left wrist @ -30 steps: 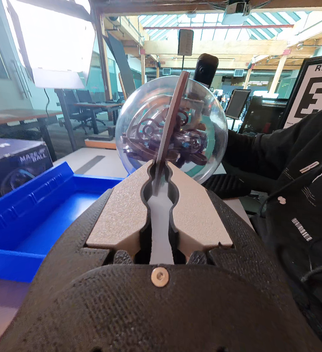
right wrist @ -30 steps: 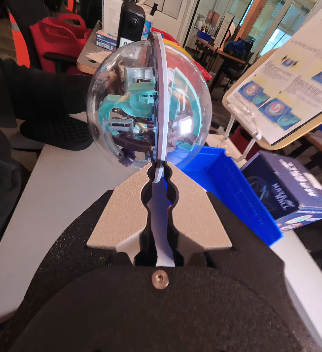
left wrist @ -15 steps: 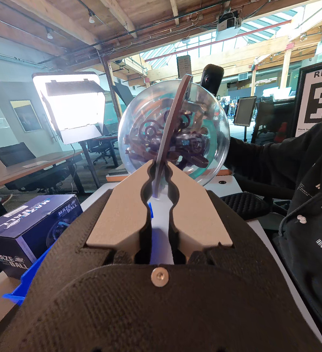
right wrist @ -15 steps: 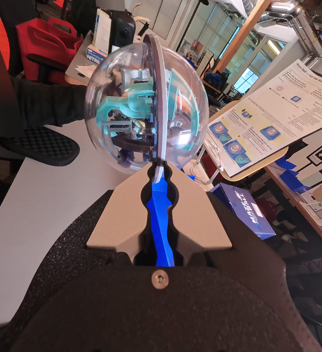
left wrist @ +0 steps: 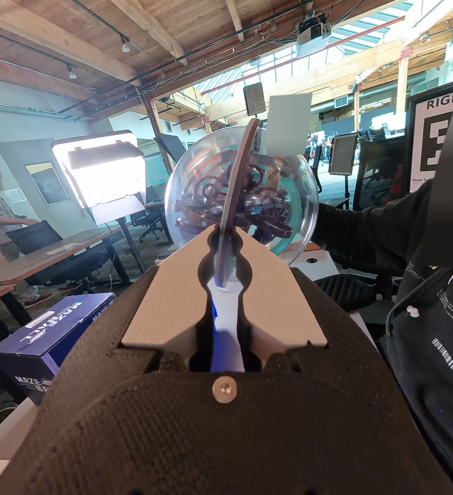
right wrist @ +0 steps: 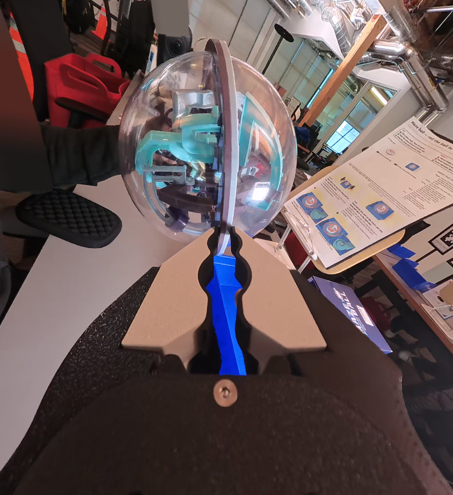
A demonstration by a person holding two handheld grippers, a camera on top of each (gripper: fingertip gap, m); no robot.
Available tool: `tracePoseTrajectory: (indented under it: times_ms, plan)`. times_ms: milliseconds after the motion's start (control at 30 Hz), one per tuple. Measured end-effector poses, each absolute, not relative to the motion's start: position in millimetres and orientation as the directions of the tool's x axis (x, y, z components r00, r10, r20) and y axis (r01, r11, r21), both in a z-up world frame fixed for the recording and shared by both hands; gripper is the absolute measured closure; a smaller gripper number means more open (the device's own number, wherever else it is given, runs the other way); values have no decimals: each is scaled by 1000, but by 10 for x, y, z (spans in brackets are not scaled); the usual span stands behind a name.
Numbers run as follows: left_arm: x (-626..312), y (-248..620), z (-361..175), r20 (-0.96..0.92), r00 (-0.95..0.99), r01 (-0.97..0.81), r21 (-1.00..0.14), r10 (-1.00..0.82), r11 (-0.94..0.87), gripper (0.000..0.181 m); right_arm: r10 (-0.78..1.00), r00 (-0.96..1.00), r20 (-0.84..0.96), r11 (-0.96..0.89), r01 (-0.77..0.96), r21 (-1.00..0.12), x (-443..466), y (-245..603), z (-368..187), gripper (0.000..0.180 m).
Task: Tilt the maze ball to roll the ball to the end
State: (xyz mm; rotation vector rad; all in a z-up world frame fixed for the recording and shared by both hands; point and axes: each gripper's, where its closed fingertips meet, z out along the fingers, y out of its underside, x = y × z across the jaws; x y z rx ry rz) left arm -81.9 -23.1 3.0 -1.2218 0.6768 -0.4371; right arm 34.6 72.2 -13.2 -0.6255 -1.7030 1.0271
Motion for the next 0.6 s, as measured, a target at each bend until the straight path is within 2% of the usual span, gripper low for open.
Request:
tracePoseTrajectory:
  times_ms: [600]
  plan:
    - [-679, -452, -205, -200, 721, -30, -966, -664, 257, 173, 792, -419, 444, 463, -61, -884, 472, 512, -351, 173]
